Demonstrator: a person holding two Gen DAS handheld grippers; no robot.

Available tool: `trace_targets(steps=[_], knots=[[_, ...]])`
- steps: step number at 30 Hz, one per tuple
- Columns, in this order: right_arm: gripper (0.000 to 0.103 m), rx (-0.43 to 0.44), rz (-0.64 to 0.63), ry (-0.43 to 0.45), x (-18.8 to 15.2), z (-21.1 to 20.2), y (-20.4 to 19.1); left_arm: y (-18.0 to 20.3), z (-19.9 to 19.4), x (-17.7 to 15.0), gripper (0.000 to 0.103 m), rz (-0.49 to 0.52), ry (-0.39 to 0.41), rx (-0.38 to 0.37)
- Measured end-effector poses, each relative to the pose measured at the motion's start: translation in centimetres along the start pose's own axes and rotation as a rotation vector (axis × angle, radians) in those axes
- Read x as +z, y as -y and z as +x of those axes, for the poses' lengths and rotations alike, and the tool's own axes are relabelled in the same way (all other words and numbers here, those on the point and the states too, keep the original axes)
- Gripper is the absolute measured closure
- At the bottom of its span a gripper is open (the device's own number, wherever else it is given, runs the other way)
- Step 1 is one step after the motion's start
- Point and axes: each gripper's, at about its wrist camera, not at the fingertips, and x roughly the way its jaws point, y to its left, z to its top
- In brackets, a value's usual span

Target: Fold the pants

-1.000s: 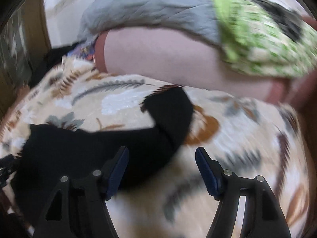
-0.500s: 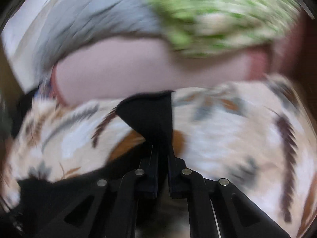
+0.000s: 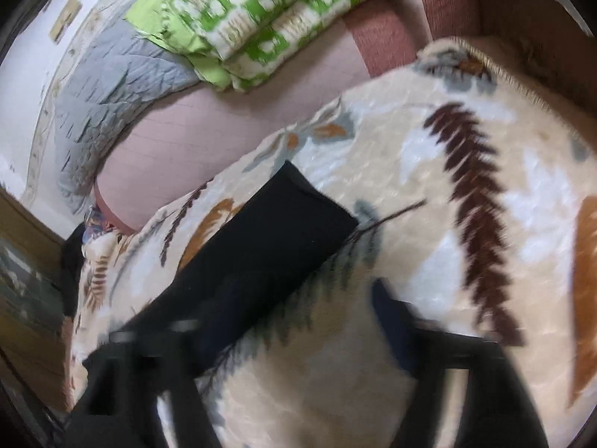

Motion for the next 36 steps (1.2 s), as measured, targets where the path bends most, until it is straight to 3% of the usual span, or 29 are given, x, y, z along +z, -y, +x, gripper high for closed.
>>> trace_targets(steps=[3, 4, 5, 6, 12, 15, 17, 19, 22, 26, 27, 31, 34, 36], knots=[[0.032, -0.021, -0.005, -0.014, 0.2, 2.8, -1.3, -0.2, 0.2, 0.0, 0.027, 0.001, -0.007, 0.012], [0.043, -0.037, -0.015, 0.01, 0.2, 3.0, -1.6, -0.3, 0.3, -0.1, 0.027, 0.0, -0.013, 0.013], [0.081, -0.059, -0.032, 0.026, 0.3, 3.2, -2.1, -0.3, 0.3, -0.1, 0.027, 0.0, -0.016, 0.012], [0.101, -0.074, -0.043, 0.019, 0.4, 3.4, -2.3, -0.3, 0.4, -0.1, 0.027, -0.003, -0.02, 0.011], [0.099, -0.004, -0.041, 0.118, -1.8, -3.5, -0.7, -0.4, -0.6, -0.6, 0.027, -0.004, -0.009, -0.014], [0.099, -0.016, -0.044, 0.122, -3.5, -6.2, 0.9, -0.5, -0.8, -0.9, 0.025, 0.003, -0.003, -0.011], [0.099, -0.044, -0.049, 0.075, -4.5, -5.6, 2.2, -0.7, -0.5, -0.8, 0.025, -0.001, -0.018, -0.016], [0.098, -0.062, -0.014, -0.034, -5.0, -3.6, 3.6, -0.8, -0.5, -0.7, 0.025, -0.001, -0.018, -0.026], [0.088, -0.054, -0.01, -0.017, -5.2, -4.6, 3.6, -0.9, -0.9, -0.5, 0.021, 0.042, 0.004, -0.068], [0.069, -0.073, -0.123, 0.044, -4.8, -7.7, 1.3, -1.2, -1.2, 0.3, 0.019, 0.137, 0.019, -0.094], [0.066, -0.051, -0.162, 0.045, -4.7, -8.0, 0.5, -1.1, -1.2, 0.8, 0.019, 0.168, 0.023, -0.104], [0.031, 0.103, -0.382, 0.019, -4.2, -8.0, -4.9, -0.7, -0.6, 2.9, 0.012, 0.336, 0.025, -0.164], [0.028, 0.176, -0.536, -0.047, -3.8, -5.6, -9.3, -0.4, 0.8, 4.7, 0.012, 0.486, 0.013, -0.168], [0.028, 0.172, -0.63, -0.082, -3.7, -3.4, -11.7, -0.3, 1.7, 5.6, 0.012, 0.551, -0.002, -0.182]])
